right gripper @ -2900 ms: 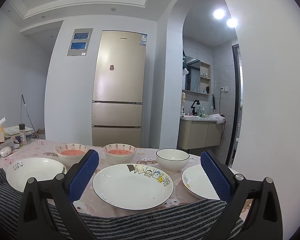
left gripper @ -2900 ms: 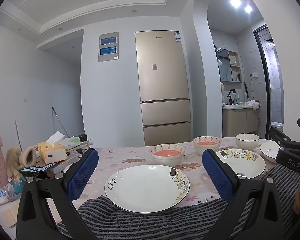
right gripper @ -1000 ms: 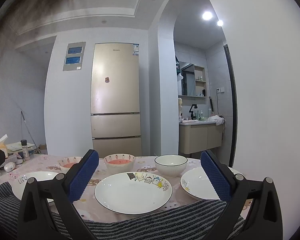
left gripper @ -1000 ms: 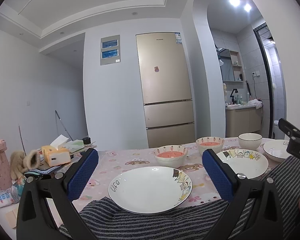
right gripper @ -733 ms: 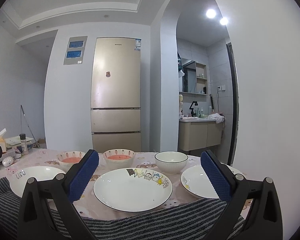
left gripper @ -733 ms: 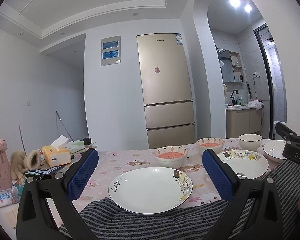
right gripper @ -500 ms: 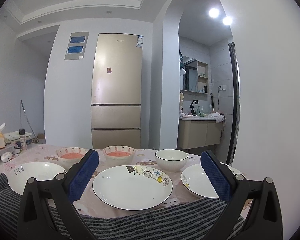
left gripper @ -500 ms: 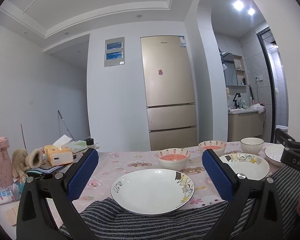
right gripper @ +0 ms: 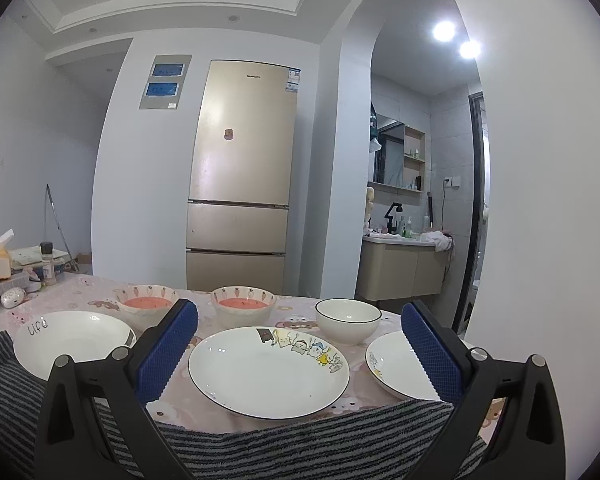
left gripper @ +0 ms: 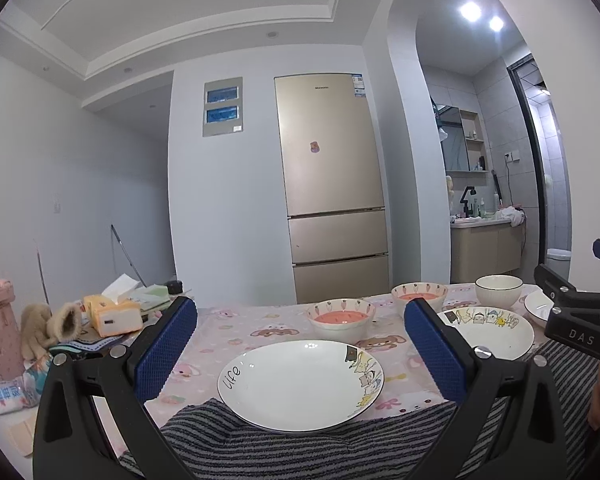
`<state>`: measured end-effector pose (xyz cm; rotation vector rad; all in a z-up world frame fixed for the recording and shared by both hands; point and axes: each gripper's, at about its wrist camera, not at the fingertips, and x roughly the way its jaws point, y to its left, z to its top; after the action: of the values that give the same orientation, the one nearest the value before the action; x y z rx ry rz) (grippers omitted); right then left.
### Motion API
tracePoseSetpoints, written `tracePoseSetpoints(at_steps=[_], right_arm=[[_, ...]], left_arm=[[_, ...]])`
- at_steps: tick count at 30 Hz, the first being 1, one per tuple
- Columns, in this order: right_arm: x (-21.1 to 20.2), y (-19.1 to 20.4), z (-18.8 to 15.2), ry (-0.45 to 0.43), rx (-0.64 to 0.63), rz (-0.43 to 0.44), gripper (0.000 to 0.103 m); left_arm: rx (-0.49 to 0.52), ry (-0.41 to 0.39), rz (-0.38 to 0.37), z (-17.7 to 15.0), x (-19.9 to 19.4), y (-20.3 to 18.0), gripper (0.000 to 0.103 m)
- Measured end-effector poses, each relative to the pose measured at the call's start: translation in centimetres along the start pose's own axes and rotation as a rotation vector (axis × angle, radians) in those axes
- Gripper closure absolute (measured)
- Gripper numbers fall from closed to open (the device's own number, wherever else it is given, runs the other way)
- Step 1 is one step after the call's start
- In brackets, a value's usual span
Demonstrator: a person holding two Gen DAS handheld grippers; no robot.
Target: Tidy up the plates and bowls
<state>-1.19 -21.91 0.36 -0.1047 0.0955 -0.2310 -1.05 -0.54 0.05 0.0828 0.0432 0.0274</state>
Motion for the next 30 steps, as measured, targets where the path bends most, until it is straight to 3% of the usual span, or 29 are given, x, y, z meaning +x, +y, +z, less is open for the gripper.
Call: tracePoseSetpoints(at_steps=[9, 14, 17, 24, 27, 30], right_arm=[[-0.3, 0.1, 0.0, -0.021, -0.011, -0.004, 0.000], [-0.7, -0.6, 1.1, -0.015, 0.011, 0.043, 0.000], [-0.7, -1.0, 2.3, 0.005, 0.022, 0.087, 0.000], [0.0, -0.6, 6.6, 0.037, -0.024, 0.161, 0.000], [0.4, -0.2, 8.5, 0.020, -0.035, 0.172, 0.000], [2.5, 0.2, 11.2, 0.040, -0.013, 0.241, 0.000]], left_arm=[[0.008, 0.008, 0.014, 0.5, 0.0, -0.3, 0.000], [-0.033, 0.055, -0.038, 2.2, 0.0, 0.6, 0.000], [-0.060, 0.048, -0.063, 3.7, 0.0, 1.2, 0.000], [-0.035, -0.002, -0.028, 7.5, 0.8, 0.6, 0.000], [-0.045, -0.011, -0.037, 9.5, 2.1, 0.5, 0.000], [-0.059, -0.020, -0.037, 11.7, 4.1, 0.4, 0.000]])
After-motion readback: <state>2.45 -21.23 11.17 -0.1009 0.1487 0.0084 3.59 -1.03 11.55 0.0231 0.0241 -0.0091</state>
